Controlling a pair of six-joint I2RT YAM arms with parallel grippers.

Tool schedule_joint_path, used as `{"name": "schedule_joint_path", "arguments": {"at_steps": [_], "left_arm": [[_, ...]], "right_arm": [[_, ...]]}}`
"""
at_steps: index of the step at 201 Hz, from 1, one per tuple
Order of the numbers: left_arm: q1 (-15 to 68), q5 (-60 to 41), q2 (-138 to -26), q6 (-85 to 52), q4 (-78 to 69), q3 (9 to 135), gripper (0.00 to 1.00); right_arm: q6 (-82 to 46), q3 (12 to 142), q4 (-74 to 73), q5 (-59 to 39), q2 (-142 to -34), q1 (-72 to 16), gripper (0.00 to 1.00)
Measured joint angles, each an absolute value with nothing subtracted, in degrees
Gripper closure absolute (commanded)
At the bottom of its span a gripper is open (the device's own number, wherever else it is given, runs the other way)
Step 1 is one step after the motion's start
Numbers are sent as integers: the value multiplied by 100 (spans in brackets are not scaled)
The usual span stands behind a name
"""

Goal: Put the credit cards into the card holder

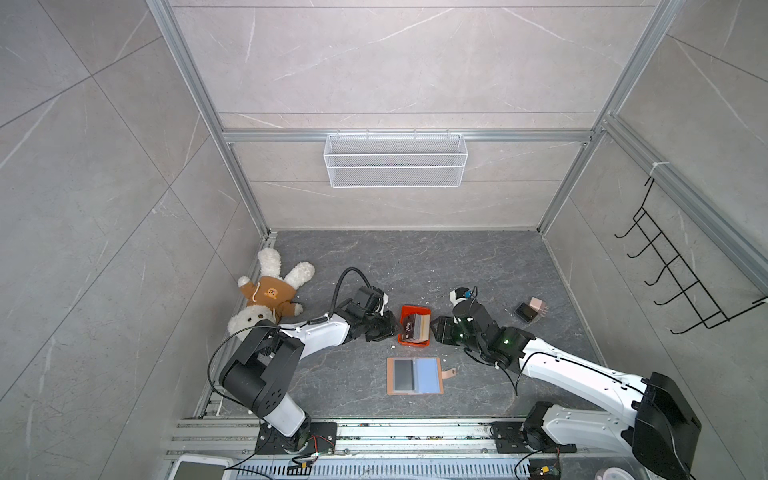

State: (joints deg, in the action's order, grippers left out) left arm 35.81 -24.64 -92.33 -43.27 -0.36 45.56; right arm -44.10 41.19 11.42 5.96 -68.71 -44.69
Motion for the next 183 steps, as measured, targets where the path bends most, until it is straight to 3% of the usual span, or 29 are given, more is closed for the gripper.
{"name": "schedule_joint_path", "arguments": {"at_steps": [46,183], "left_arm": [[3815,-2449,-9317,-4497,-167,4595,78],[4088,-1979,-8965,-4689,150,4670,79]], "right_arm": [[-4412,4091,1085,558,-6882,-4383,50],[-4366,4082,1046,-185,-7406,-4049,42]]}}
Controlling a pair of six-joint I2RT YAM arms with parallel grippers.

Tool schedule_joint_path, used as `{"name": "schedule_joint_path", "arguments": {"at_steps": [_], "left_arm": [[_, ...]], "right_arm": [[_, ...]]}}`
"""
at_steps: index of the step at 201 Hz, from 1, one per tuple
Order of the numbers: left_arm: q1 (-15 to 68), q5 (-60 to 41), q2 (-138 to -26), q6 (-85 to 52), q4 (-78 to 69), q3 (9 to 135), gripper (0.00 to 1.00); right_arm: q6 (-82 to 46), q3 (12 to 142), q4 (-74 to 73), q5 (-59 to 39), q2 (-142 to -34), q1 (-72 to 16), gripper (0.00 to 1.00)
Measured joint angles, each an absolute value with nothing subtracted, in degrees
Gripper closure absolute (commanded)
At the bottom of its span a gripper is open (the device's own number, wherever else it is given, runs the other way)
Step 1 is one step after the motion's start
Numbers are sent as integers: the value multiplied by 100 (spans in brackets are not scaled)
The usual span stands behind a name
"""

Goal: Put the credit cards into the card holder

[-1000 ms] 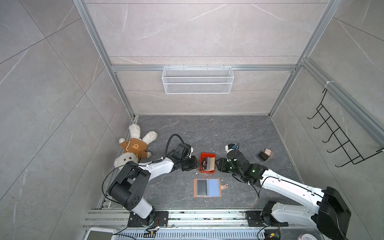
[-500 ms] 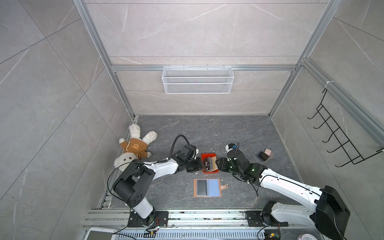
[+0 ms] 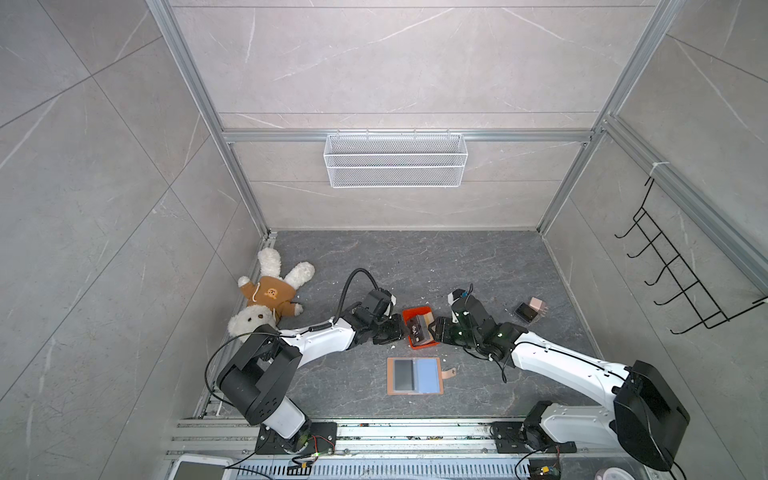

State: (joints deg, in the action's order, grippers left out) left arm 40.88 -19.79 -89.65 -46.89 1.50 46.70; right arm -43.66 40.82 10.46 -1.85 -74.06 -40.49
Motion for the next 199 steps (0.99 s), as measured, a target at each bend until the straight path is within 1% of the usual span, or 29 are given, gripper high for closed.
{"name": "schedule_joint_path", "arguments": {"at_steps": [32,77,115,154,199], "left_arm": [[4088,-2018,-9006,-4626,266,5009,80],[4091,-2108,-9452,-4574,331,5511,84],[4167,-1959,-9793,-4466,738,5846,87],[4233,-1789,-10044,-4353,1017,6184,89],[4248,-1649,-10169,-4283,1256,6224,91]], "right_arm": [[-4276,4091,1044,-357,-7537,-3975,42],[-4086,4195,1037,-609,-7830,-3739,36],[-3876,4372,1026,-864,-8062,-3553,32],[-3686,4593,1028,-1072,-8353,-3509,31],[-3483,4849,1076,-1225,-8733,-3494,31]]}}
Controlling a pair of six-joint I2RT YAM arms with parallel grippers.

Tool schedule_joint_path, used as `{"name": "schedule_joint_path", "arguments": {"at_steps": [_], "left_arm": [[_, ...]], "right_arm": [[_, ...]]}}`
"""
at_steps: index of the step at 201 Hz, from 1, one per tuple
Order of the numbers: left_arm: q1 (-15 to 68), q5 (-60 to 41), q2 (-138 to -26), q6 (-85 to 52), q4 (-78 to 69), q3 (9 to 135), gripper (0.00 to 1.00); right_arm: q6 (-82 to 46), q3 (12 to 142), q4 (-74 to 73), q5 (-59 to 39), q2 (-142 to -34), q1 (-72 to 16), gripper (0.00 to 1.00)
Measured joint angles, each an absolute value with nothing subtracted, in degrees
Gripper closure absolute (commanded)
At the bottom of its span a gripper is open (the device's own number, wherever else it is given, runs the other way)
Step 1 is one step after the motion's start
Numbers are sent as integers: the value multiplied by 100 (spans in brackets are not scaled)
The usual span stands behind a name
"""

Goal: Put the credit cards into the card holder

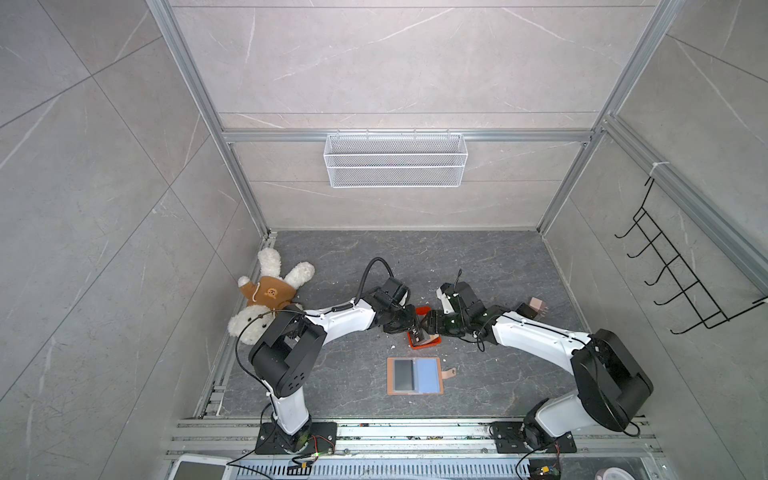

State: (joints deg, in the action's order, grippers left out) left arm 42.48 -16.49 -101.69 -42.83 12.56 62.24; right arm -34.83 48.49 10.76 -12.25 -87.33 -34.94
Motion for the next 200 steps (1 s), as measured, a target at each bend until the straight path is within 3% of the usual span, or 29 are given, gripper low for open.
{"name": "schedule_joint_path", "arguments": {"at_steps": [200], "left_arm": [[4287,-1651,-10350,-4237,1310,6211,91]], "right_arm": [[-3124,5166,1330,-1417,-9539,-3479,32]]}}
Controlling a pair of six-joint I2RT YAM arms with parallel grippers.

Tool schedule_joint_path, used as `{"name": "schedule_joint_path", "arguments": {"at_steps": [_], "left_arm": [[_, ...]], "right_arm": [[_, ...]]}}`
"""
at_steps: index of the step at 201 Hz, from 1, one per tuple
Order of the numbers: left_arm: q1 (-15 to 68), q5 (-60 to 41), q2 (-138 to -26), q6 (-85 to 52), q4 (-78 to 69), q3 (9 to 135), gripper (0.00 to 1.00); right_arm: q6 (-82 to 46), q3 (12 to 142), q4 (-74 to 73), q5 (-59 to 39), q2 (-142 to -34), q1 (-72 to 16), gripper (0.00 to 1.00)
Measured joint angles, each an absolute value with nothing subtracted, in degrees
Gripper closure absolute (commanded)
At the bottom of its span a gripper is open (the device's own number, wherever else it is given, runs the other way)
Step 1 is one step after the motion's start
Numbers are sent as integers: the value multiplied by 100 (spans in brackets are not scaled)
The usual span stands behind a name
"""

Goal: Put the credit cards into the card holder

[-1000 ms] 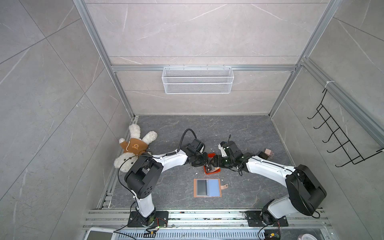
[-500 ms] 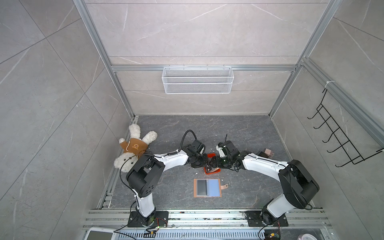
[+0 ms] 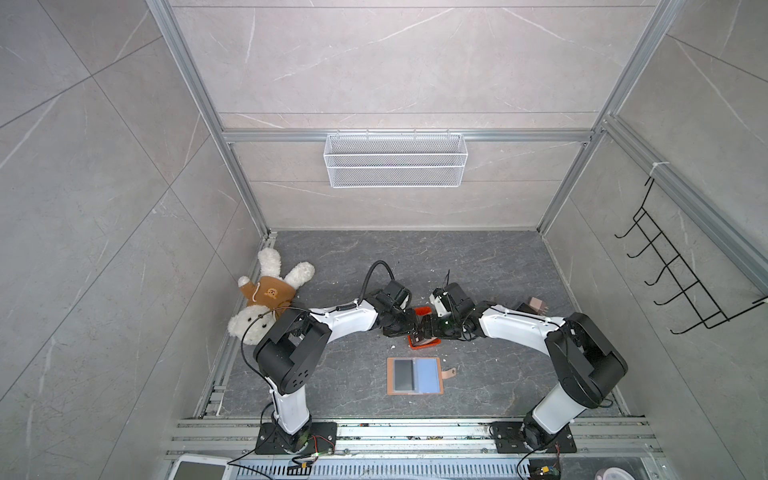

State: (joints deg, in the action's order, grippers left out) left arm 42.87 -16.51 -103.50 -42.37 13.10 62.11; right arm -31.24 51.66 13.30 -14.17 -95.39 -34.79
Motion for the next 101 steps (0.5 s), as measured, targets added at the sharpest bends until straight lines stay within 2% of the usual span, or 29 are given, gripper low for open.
{"name": "schedule_joint_path", "arguments": {"at_steps": [101], "left_arm": [[4287,-1656,-10350,-4241,1219,6156,91]], "right_arm": [[-3124,5177,1393,-1282,-9553,-3479,33]]}}
